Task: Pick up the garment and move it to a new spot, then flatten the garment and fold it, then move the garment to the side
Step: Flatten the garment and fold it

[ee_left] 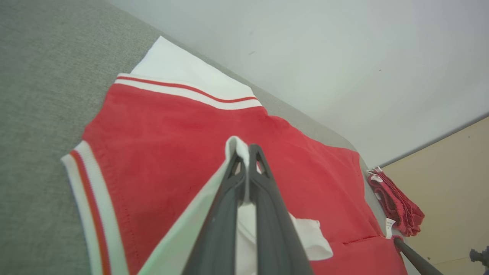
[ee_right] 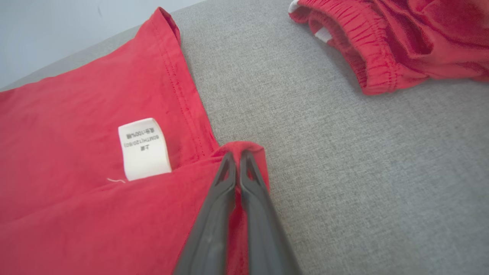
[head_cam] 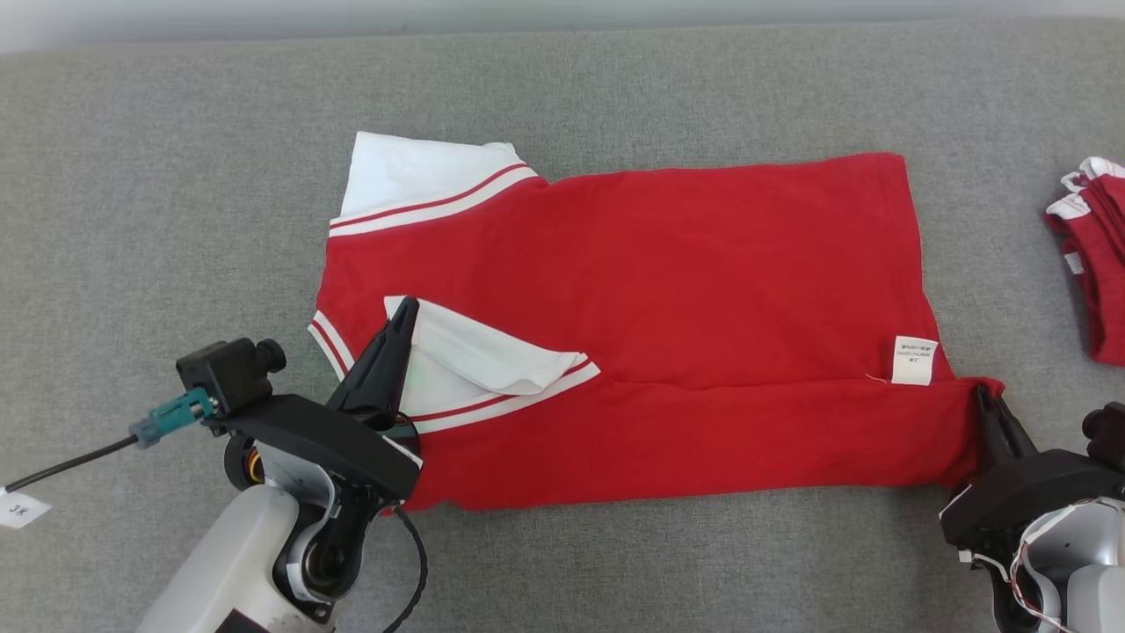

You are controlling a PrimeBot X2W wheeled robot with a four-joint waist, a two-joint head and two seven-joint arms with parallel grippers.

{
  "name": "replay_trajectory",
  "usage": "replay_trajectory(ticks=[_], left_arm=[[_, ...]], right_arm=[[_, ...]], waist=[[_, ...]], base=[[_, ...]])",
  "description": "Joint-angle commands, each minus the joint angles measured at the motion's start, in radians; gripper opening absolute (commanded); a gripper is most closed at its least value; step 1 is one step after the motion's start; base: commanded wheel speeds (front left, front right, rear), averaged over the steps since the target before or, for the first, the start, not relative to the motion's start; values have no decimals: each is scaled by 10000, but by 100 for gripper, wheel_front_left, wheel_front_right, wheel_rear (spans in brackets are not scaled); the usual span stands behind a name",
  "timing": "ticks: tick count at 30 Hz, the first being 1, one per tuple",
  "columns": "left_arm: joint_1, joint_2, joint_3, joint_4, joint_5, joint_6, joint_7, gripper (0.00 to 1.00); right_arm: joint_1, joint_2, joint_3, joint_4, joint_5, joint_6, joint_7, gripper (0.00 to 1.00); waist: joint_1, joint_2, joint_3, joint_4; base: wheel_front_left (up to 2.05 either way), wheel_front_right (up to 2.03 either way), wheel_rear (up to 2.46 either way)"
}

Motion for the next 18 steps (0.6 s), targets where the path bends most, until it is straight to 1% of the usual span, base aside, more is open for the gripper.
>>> replay_trajectory(ticks=[1, 3, 4, 5, 6, 8, 11, 13, 14, 18], left_arm=[[-4, 32, -30, 124, 90, 40, -35, 0], [-32, 6, -41, 312, 159, 102, -103, 0], [-69, -6, -46, 425, 219, 127, -163, 0], [-129, 3, -47, 550, 340, 232, -259, 39], [-212, 33, -73, 691, 528, 345, -374, 100], [-348, 98, -253, 947, 1067, 577, -646, 100], [-377, 148, -528, 1213, 1801, 806, -955, 100], [-250, 308, -666, 1262, 2321, 1023, -1081, 100], [-250, 308, -666, 1262, 2321, 1023, -1081, 100], [307, 593, -843, 939, 3088, 1667, -1221, 100]], right_arm=[[59, 69, -43, 49, -78, -27, -68, 0], [-23, 91, 42, 149, -82, -27, -23, 0], [-72, 98, 124, 185, -95, -27, 11, 4], [-141, 102, 164, 220, -91, -27, 11, 85], [-205, 107, 182, 276, -52, -27, 24, 100], [-271, 108, 169, 352, -100, -27, -77, 100], [-255, 114, 168, 414, -199, -27, -174, 100], [-164, 120, 120, 343, -258, -27, -149, 100], [-164, 120, 120, 343, -258, -27, -149, 100], [146, 129, -104, -79, -300, -27, 170, 100]], waist=[[0, -1, 35, -4], [0, -1, 68, 6], [0, -1, 77, 13], [0, -1, 81, 21], [0, -1, 73, 34], [0, -1, 10, 71], [0, -1, -186, 127], [0, -1, -380, 148], [0, -1, -380, 148], [0, -1, -766, 210]], base=[[0, 0, 0], [0, 0, 0], [0, 0, 0], [0, 0, 0], [0, 0, 0], [0, 0, 0], [0, 0, 0], [0, 0, 0], [0, 0, 0], [0, 0, 0]])
